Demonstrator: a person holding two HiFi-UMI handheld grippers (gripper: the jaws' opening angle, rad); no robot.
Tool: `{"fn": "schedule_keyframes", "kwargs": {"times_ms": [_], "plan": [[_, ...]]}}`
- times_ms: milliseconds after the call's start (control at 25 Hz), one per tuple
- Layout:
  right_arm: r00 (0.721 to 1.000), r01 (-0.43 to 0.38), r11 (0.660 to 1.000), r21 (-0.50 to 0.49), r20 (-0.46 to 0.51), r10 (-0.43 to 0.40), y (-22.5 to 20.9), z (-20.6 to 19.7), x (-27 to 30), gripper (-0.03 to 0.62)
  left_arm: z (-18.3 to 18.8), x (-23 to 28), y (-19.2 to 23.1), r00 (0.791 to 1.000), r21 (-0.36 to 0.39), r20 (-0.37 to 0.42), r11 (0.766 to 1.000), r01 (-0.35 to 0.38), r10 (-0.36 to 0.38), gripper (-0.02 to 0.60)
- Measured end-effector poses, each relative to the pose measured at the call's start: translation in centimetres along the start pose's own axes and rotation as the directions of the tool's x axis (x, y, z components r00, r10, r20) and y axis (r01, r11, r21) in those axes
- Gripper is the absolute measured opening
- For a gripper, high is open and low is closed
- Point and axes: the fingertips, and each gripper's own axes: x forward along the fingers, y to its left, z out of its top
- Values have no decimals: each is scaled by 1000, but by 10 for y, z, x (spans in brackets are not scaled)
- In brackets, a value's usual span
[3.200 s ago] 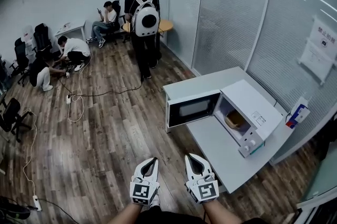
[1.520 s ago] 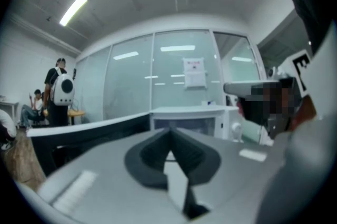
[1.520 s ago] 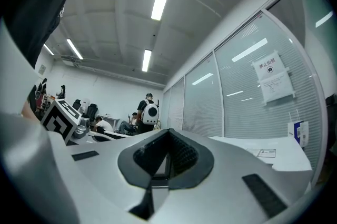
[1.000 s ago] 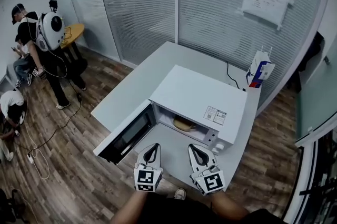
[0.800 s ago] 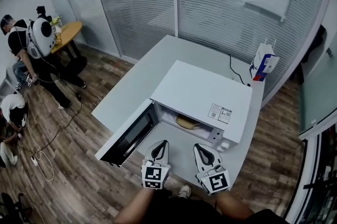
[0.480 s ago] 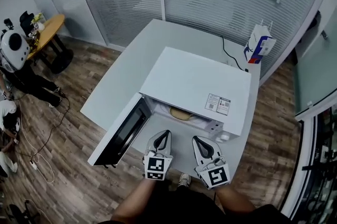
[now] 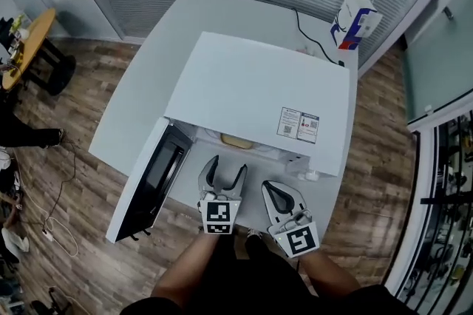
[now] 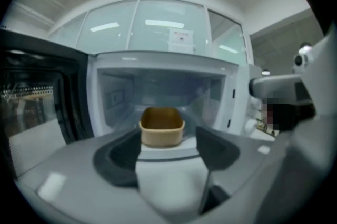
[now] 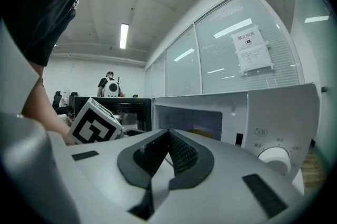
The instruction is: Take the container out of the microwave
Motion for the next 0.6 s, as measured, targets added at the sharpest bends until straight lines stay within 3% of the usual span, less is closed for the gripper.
{"fn": "schedule_keyframes", "kwargs": {"times_ms": [160,240,360,600], "plan": [[1000,-10,1000,10,-28,11,-2,-17,3,-2,-8,27,2,1000,5,-14,1000,5,-5,506],[999,-4,1000,21,-41,5,-5,-25,3,-2,-10,42,2,999,12,-30,1000,26,-25,560],[999,14,999,35,-48,-12,-10,-31,3,-2,-9,63,6,998,16,-46,999,42,-41,595],[998,45,997,63,-55,-41,-20,-40,5,-2,-12,93,10,997,38,-71,998,42,-39,595]]}}
